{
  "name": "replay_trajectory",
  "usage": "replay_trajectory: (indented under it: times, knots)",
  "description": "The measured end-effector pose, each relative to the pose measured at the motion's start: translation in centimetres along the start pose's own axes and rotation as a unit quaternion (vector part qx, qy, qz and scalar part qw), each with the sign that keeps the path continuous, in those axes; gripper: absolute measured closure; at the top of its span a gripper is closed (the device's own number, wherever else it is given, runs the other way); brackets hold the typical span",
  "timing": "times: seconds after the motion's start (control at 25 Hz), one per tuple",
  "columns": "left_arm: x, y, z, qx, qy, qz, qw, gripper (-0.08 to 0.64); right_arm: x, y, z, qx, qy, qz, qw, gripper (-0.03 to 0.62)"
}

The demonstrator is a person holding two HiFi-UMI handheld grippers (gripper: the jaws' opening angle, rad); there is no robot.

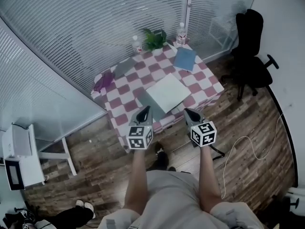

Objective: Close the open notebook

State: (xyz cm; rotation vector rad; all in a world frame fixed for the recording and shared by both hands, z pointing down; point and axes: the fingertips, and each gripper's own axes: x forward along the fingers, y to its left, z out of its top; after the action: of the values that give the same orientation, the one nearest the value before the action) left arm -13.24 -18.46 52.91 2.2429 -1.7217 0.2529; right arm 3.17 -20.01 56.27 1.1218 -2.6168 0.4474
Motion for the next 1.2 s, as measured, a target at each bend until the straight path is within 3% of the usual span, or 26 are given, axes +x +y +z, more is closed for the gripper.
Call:
replay_trajectory:
  times: [0.2,0.48,0.6,0.8,0.92,1.2]
  knots:
    - [5.3,1.9,-1.5,-0.008,0.035,-0.028,0.999,0.552,5.5,-2.1,1.6,-0.007,0.01,-0.015,1.0,0.592]
    - [9.5,3.7,-2.8,-0.023,0.051,-0.054,0.9969,0.552,10.0,-3.9,2.0,-0.006,0.038,-0.046,0.998,0.592]
    - [10.3,3.3,-3.5,-0.018,0.064,-0.075,0.995,0.552,11.0,-4.0,0.7,-0.043,0.066,-0.045,0.996,0.591]
    - [11.6,2.7,-4.3,-0.01,0.075,-0.093,0.9928,0.552,13.9,-5.9,-2.7,-0.049,0.121,-0.031,0.991,0.592]
    - [12.0,2.1,-4.9,-0.003,0.081,-0.101,0.9915,0.552,14.3,-5.0,-4.6,-0.12,0.162,0.004,0.98,0.592]
    - [13.4,0.4,-7.9,0.028,0.119,-0.127,0.9843,0.552,14.1,-2.6,-8.6,-0.275,0.203,0.06,0.938,0.591]
